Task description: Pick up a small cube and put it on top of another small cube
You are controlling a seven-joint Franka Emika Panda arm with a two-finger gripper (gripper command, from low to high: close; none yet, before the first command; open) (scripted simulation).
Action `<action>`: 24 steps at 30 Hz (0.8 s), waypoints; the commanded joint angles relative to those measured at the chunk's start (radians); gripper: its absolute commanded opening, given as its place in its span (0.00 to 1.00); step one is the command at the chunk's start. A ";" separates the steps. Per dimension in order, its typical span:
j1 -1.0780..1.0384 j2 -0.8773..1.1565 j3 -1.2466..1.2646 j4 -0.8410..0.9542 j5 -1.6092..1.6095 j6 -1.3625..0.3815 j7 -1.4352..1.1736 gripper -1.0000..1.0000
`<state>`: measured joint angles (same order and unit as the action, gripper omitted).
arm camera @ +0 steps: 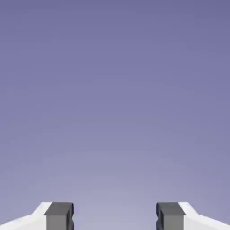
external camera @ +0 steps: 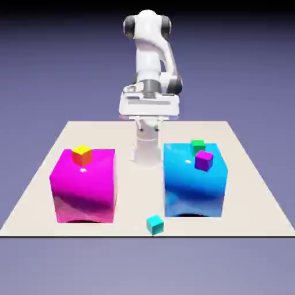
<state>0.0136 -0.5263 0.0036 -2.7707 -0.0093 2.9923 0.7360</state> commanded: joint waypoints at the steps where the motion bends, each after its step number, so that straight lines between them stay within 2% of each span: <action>1: 0.001 0.036 0.003 0.033 -0.008 -0.037 -0.004 0.50; 24: 0.032 0.870 0.072 0.781 -0.184 -0.890 -0.099 0.50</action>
<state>0.0459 0.3435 0.0757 -1.9894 -0.1931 2.1025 0.6371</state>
